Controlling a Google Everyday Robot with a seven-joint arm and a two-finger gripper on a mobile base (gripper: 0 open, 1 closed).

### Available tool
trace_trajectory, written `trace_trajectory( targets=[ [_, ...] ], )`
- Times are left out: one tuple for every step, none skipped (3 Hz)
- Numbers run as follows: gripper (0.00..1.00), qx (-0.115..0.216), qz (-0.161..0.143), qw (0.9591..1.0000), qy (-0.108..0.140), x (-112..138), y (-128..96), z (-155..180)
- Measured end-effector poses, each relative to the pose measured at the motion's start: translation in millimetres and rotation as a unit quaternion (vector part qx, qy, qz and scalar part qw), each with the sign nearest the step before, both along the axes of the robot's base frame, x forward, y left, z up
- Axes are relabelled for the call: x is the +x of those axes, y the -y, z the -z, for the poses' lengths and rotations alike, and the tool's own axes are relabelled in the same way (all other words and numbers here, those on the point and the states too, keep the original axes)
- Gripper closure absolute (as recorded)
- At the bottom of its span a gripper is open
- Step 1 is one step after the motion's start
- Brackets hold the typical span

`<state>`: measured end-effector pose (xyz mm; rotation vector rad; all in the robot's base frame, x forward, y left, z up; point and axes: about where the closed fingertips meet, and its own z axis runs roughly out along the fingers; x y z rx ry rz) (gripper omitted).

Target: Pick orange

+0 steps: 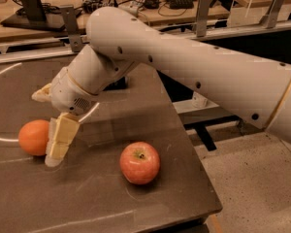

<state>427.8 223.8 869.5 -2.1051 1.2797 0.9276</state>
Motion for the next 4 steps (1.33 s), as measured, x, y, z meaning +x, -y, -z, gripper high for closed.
trace_trajectory(
  targets=[
    [0.15, -0.013, -0.018, 0.9996, -0.016, -16.6, -12.0, 8.7],
    [0.38, -0.015, -0.036, 0.9988, -0.029, -31.4, -17.6, 15.4],
    [0.61, -0.003, -0.051, 0.9982, -0.031, -43.1, -19.7, 13.6],
    [0.92, 0.067, -0.005, 0.997, -0.037, -34.8, -1.8, -14.4]
  ],
)
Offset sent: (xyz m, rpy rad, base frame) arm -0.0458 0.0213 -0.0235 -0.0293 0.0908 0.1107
